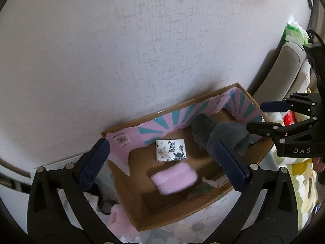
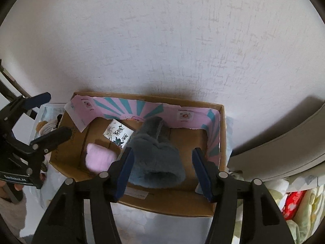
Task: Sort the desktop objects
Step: 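Carry the hair band and grey plush into the box and release both, then move both tools back over the tray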
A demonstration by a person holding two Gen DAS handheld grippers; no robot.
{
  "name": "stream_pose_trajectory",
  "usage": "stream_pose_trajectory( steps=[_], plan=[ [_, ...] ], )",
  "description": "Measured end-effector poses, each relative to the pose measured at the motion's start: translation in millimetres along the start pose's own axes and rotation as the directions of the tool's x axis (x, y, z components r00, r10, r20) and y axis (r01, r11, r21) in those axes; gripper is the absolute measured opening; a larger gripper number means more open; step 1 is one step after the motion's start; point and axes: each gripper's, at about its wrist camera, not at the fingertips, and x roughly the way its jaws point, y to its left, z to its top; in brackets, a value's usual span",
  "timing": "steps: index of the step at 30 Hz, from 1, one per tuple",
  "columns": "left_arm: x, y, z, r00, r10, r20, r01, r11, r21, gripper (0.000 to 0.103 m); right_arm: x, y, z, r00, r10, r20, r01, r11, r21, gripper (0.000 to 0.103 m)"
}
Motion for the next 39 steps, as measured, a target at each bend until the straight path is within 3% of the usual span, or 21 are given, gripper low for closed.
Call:
stream_pose_trajectory(
  steps=[25,33,39],
  plan=[
    [-76.5,23.9,-14.7,0.997,0.000,0.076,0.002,1.000,-0.025,0.103,-34.4,41.3,-10.5,0.999,-0.016,0.045,0.018,0.999,-0.040,0.055],
    [-115.8,57.8,-23.8,0.994,0.034,0.107,-0.030,0.999,-0.045,0.103,-51.9,60.0,-9.6,0.997,-0.035,0.071,0.041,0.996,-0.082,0.055],
    [-158.8,98.7,-45.4,0.989,0.092,0.120,-0.081,0.992,-0.092,0.103,-71.6,82.1,-10.8,0.995,0.030,0.100,-0.017,0.992,-0.123,0.055]
  ],
)
